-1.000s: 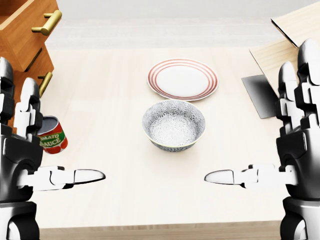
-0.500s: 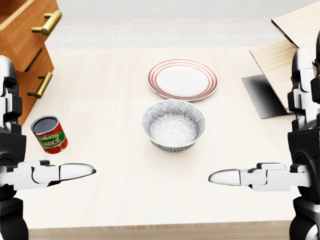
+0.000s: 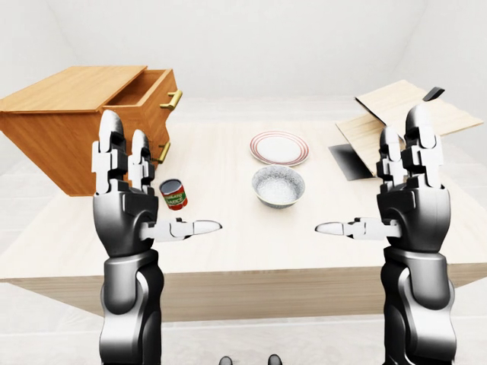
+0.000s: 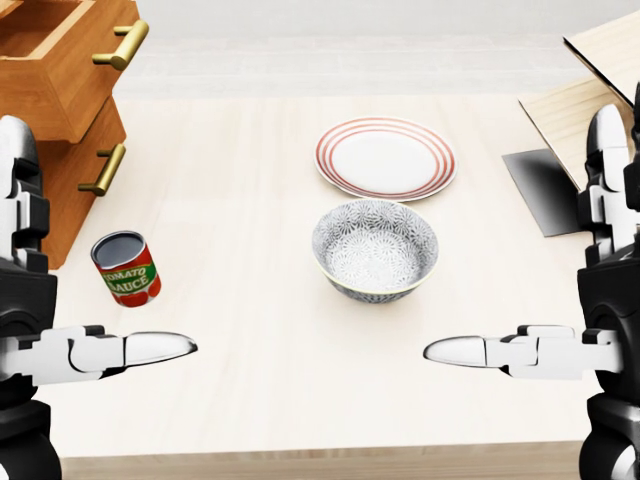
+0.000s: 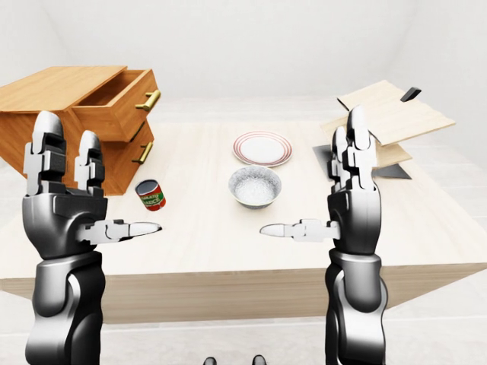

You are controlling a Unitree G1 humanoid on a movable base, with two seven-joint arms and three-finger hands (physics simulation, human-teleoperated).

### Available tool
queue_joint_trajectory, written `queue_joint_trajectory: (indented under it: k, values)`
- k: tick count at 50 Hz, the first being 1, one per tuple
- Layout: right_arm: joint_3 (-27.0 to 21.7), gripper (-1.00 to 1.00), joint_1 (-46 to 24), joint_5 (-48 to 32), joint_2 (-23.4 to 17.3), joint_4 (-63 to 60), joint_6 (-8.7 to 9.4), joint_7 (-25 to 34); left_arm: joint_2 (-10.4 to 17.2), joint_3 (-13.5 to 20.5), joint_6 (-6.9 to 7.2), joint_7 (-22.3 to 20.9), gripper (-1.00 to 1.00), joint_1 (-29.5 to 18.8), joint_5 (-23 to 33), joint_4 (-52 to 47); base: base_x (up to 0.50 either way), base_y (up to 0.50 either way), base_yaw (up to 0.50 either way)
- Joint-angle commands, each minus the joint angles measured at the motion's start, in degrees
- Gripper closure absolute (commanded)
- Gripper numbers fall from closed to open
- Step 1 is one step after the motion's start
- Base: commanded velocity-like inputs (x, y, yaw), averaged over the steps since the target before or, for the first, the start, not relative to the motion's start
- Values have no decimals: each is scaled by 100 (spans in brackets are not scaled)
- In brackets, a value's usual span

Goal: Close the top drawer of the cabinet.

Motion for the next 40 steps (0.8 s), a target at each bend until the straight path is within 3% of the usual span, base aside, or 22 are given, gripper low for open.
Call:
queue_joint_trajectory:
  k: [1, 19, 40]
  values:
    - [111, -100, 92, -69, 8, 142, 0, -18, -2, 1, 0, 9, -100, 45, -1, -6, 0, 50, 0]
    - [99, -100, 103, -137, 22, 107, 0, 8, 19, -57, 0, -77, -100, 163, 76, 98, 0, 50, 0]
    - [-51, -100, 99, -149, 17, 67, 0, -51, 50, 60, 0, -79, -100, -46, 39, -59, 1, 50, 0]
